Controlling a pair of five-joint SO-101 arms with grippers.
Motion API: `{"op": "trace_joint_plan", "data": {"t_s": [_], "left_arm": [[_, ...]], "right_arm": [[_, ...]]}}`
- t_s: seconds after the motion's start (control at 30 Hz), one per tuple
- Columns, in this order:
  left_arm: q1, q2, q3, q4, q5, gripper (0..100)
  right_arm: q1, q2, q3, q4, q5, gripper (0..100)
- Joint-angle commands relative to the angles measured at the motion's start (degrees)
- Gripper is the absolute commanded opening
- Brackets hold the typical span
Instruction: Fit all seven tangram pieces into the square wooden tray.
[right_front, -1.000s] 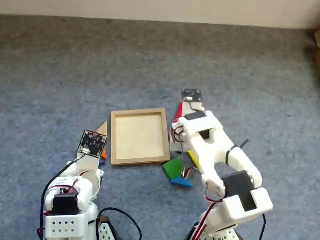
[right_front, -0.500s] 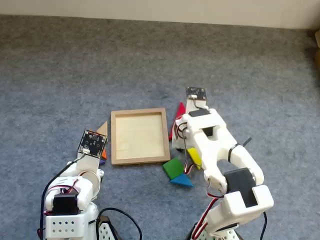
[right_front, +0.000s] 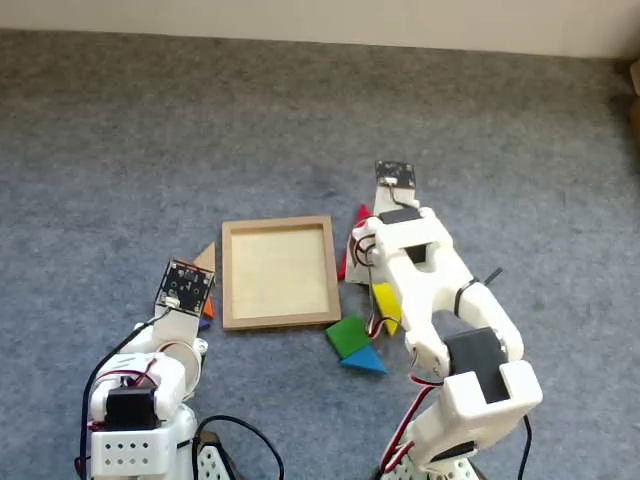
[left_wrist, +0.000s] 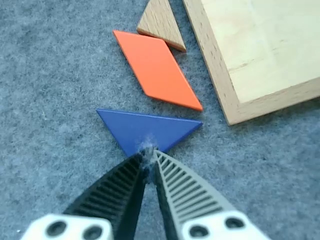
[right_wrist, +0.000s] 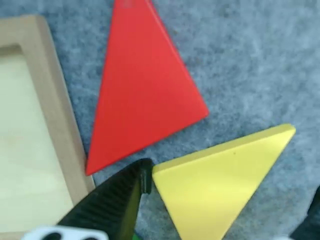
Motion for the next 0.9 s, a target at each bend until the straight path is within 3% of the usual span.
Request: {"op": "trace_joint_plan", "data": {"t_s": [0.0, 0.43, 0.53, 0.67, 0.87], "left_arm": [[-0.57, -0.22, 1.19, 0.26, 0.26, 1], [-0.57, -0.22, 1.19, 0.26, 0.26, 1], [-0.57, -0.22, 1.19, 0.26, 0.26, 1], [-0.57, -0.22, 1.19, 0.26, 0.26, 1], [-0.57, -0.22, 1.19, 0.26, 0.26, 1]], "right_arm": [[0.22, -0.92, -4.18, -1.27, -0.53, 45.4], [0.22, -0.84, -3.74, -0.84, -0.18, 45.0], [0.31, -0.84, -3.74, -0.84, 0.09, 39.1], [0.40, -0.92, -3.74, -1.10, 5.98, 32.7], [0.75, -1.01, -3.56, -0.84, 12.13, 32.1]]}}
